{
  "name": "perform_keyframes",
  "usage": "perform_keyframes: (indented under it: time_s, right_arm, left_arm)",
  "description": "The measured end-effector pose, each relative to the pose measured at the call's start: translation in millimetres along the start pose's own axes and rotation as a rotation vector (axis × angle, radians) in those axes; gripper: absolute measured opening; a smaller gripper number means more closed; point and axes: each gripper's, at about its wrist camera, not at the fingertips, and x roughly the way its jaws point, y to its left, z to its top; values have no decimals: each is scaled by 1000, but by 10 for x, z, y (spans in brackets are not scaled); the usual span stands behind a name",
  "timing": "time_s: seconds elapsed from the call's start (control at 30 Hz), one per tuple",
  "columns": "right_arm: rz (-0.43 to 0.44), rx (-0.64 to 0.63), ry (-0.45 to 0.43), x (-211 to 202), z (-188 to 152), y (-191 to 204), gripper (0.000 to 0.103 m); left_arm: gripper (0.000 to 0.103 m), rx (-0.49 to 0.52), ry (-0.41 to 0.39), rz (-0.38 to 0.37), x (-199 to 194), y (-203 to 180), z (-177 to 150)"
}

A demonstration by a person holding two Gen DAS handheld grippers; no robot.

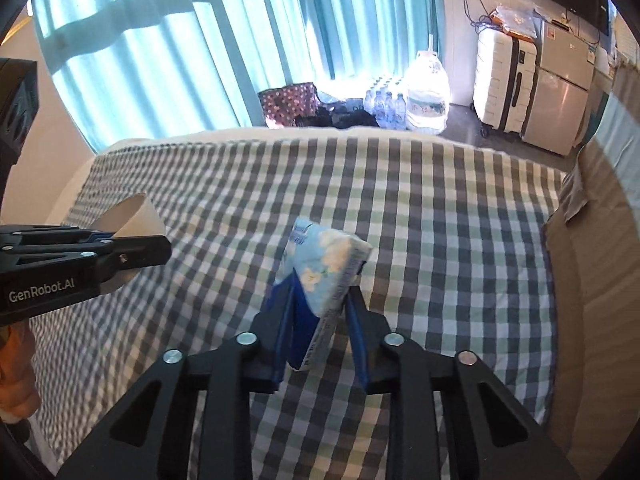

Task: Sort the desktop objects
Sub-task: 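Lift and carry the tape roll and tissue pack toward the cardboard box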

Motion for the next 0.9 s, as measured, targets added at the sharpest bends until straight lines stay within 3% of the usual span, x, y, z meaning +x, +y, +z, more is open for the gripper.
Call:
perform_keyframes:
  time_s: [0.3,0.9]
  right_arm:
    - [20,-19,-77,-385,103,121,20]
    - [-16,-112,-353,-2011,9,769,20]
  left_arm:
    - [10,-31,-141,43,-619,59,-110]
    - [10,-55,-476,86,-2067,-73,-415]
